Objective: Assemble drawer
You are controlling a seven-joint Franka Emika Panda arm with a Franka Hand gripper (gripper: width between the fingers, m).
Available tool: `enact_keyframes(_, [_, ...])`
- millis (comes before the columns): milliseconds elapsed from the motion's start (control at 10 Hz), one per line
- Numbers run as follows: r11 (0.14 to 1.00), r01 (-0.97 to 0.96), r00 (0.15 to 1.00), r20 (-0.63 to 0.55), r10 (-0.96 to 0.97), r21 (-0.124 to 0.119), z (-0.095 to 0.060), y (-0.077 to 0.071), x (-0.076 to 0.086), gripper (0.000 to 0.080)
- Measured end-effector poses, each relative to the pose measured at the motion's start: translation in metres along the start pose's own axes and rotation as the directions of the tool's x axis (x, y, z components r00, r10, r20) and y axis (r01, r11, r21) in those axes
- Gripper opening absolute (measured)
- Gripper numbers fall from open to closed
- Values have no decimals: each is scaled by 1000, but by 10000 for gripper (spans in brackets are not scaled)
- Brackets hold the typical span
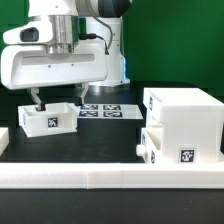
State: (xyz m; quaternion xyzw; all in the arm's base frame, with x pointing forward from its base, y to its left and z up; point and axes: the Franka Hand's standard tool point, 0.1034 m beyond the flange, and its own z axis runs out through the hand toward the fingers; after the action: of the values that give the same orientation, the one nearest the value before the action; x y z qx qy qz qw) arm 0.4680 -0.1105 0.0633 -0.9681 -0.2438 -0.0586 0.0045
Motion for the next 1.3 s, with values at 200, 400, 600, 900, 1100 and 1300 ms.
enact_keyframes(200, [1000,-20,1000,5,20,-17,-10,0,-19,649])
enact_keyframes(400, [1000,-25,1000,13,25,-13,-10,2,-25,649])
enact_keyframes(600, [1000,-24,1000,14,24,-12,-9,1,-26,649])
enact_keyframes(900, [999,-40,999,4,40,-23,1,-16,-35,649])
enact_keyframes(1100, [999,-41,999,7,41,-24,7,-26,-48,649])
enact_keyframes(1300, [999,-42,999,5,42,-27,20,-33,-60,649])
